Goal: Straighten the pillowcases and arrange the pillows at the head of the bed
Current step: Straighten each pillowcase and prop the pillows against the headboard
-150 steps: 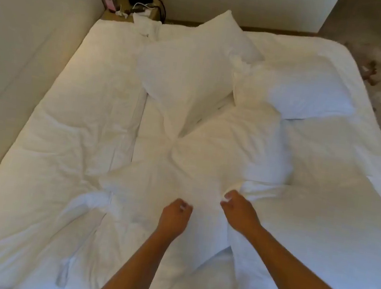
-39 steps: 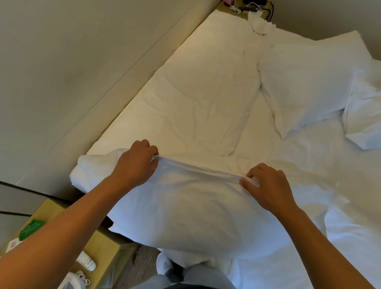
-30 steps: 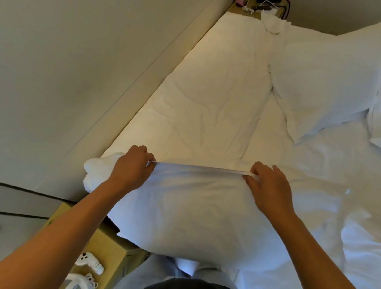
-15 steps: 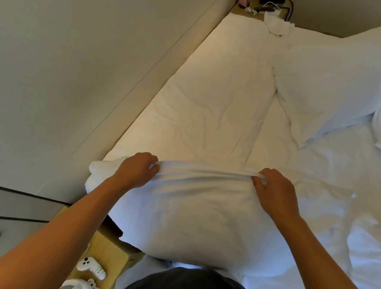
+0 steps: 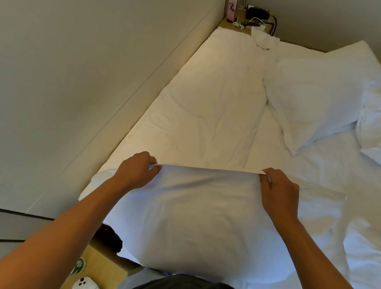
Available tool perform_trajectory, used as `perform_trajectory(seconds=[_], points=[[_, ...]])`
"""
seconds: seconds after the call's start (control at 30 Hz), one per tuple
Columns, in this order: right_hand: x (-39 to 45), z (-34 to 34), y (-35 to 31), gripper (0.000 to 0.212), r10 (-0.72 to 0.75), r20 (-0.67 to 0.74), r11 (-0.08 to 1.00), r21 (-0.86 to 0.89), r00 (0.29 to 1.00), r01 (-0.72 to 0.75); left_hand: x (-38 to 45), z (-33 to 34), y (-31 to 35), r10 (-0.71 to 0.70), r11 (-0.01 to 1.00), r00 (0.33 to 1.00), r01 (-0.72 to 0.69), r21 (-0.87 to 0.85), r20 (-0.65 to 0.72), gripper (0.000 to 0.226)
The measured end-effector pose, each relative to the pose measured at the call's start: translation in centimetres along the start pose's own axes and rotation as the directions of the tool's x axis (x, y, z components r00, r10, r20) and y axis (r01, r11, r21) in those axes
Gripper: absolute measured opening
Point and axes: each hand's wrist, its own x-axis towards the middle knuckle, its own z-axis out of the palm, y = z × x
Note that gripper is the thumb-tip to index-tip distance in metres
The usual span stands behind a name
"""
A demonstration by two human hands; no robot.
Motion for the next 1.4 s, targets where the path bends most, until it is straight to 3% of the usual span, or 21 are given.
perform_trajectory(seconds=[0.17, 0.5, 0.8, 1.07, 1.4], points=[[-0.8, 0.2, 0.9, 0.022, 0.046, 0.157, 0.998, -0.041, 0.986, -0.04, -1.0, 1.4, -0.7, 0.029, 0.992, 0.995, -0.017, -0.128, 0.094, 0.022], [-0.1, 0.3, 2.2, 0.026, 0.086, 0.24, 0.995, -0.068, 0.967, -0.071, -1.8, 0.3, -1.3, -0.035, 0.982, 0.997, 0.022, -0.185, -0.071, 0.027], [1.5, -2.1, -0.4, 0.017, 0.003, -0.044, 0.987, 0.159, 0.999, 0.005, -3.1, -2.4, 0.3, -0.055, 0.981, 0.977, 0.015, -0.196, -0.204, 0.027], [4.6, -5.4, -4.2, 0.02, -0.074, -0.096, 0.95, 0.296, 0.993, 0.1, -6.2, -6.2, 1.6, -0.158, 0.963, 0.913, 0.06, -0.261, -0.377, 0.026], [12.6, -8.4, -15.7, 0.023, -0.27, -0.177, 0.878, 0.359, 0.947, 0.317, -9.6, -14.6, -0.7, -0.287, 0.942, 0.757, 0.111, -0.318, -0.586, 0.038]])
